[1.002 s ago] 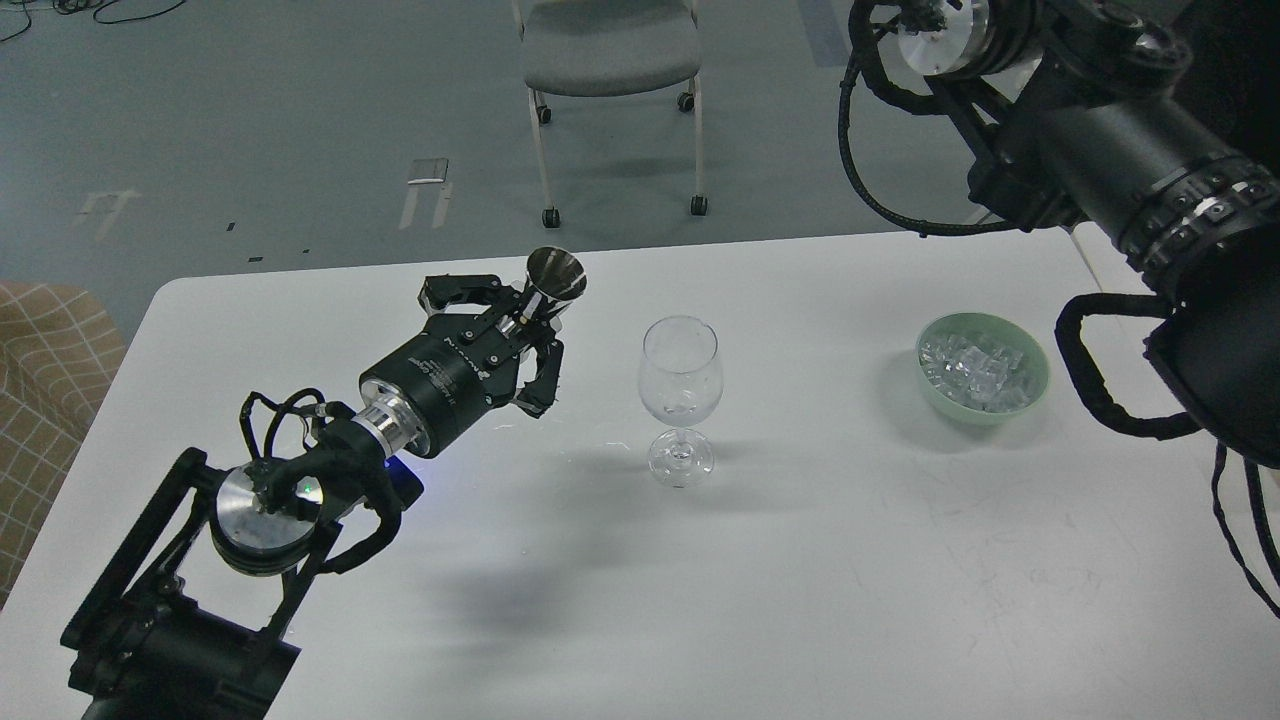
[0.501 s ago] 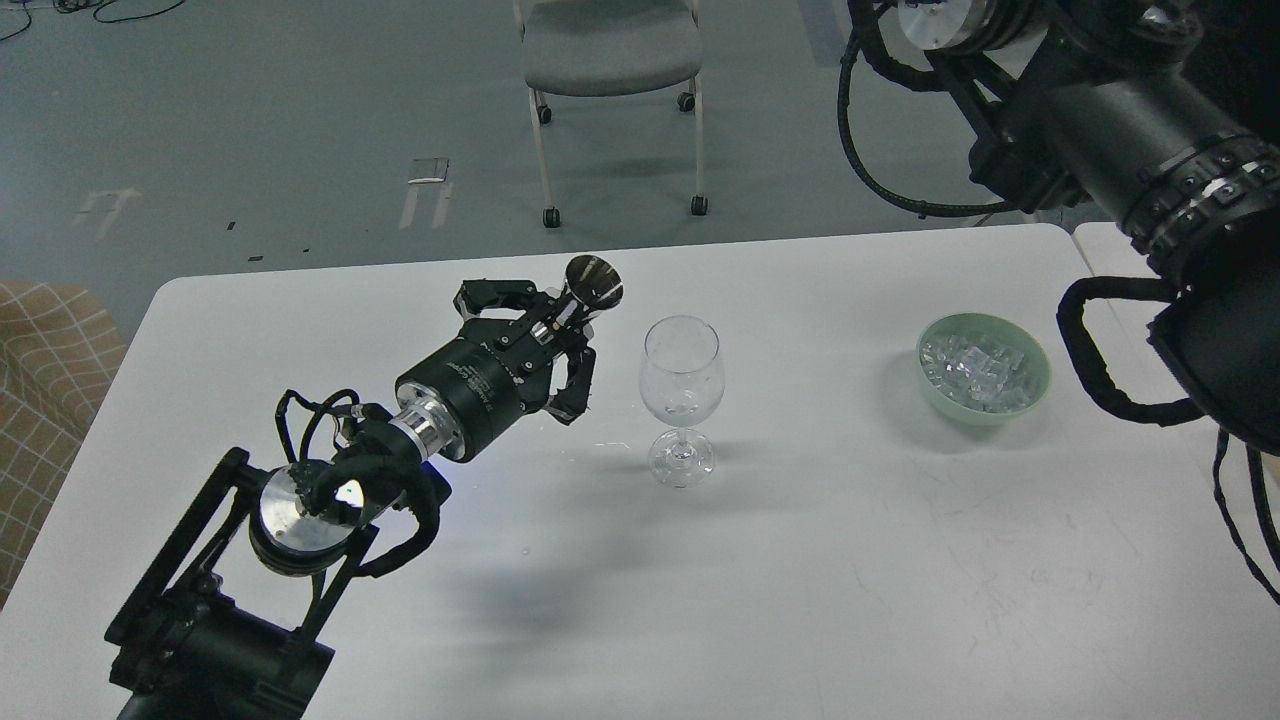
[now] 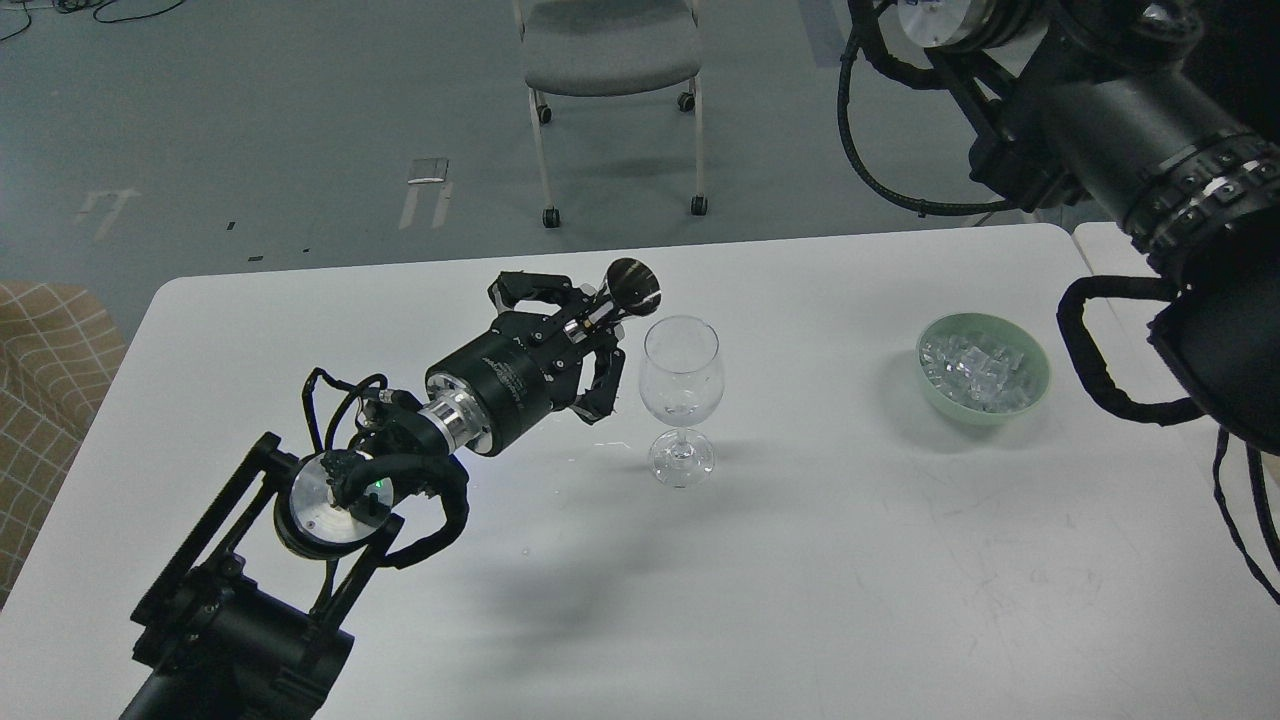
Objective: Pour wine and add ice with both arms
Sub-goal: 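Tilt the jigger over the wine glass with the left gripper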
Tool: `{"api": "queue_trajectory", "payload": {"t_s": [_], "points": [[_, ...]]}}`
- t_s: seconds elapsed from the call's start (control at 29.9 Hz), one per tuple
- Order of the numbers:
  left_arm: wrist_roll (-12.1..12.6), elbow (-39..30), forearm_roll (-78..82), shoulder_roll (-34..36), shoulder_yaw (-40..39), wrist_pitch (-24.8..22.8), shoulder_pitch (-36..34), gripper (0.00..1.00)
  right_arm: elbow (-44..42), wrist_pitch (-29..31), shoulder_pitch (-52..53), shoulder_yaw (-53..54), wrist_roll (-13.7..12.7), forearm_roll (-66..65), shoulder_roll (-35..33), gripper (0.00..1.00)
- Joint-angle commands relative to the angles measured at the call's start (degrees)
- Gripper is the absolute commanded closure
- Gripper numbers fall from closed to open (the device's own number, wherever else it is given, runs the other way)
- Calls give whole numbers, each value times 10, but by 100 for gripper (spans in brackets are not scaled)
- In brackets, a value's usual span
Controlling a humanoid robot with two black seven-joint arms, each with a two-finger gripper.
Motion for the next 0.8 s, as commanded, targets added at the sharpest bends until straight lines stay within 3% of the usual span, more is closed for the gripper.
{"api": "queue_trajectory", "payload": {"t_s": [0.0, 0.77], "points": [[0, 1, 1, 0, 0, 0, -2, 100, 0, 0, 0, 0, 0, 0, 0, 0], [7, 2, 36, 3, 28, 21, -27, 100, 3, 3, -9, -2, 0, 0, 0, 0]]}}
